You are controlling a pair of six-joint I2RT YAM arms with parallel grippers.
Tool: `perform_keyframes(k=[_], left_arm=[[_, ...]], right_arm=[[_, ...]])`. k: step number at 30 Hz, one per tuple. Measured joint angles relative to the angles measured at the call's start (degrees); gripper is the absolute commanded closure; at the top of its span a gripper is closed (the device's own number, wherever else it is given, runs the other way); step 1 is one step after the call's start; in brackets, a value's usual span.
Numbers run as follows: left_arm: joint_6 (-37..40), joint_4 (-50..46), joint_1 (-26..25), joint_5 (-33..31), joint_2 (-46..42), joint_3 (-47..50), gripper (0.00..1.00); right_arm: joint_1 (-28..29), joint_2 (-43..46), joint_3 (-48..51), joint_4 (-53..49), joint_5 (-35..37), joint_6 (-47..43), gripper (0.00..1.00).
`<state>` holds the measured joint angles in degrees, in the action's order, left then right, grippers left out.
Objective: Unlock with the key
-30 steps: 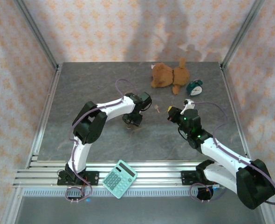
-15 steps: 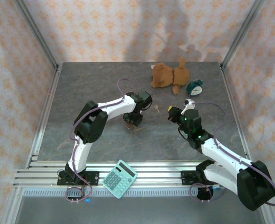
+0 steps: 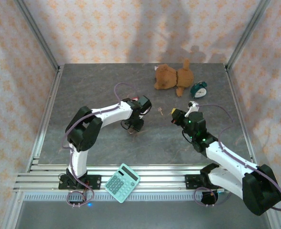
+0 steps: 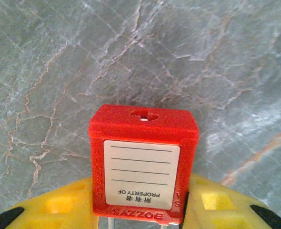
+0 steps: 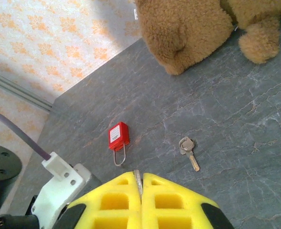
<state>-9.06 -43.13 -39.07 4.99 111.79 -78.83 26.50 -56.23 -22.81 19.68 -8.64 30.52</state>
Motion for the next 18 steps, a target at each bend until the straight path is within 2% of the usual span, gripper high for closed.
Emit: perform_keyframes(k=[8, 14, 18], left_arm=[[1.68, 12.79, -2.82, 2.80, -12.11, 11.80, 0.59], [3.52, 28.39, -6.71, 3.48, -21.81, 24.20, 0.56], [4.66, 40.35, -9.11, 0.92, -27.36, 32.98, 0.56]], right_arm=[[0.00, 0.15, 0.22, 0.66, -2.84, -0.15, 0.96], [0.00, 1.16, 0.85, 2.82, -6.23, -0.11, 0.96], [0.00, 2.67, 0.98, 3.54, -7.10, 0.37, 0.96]])
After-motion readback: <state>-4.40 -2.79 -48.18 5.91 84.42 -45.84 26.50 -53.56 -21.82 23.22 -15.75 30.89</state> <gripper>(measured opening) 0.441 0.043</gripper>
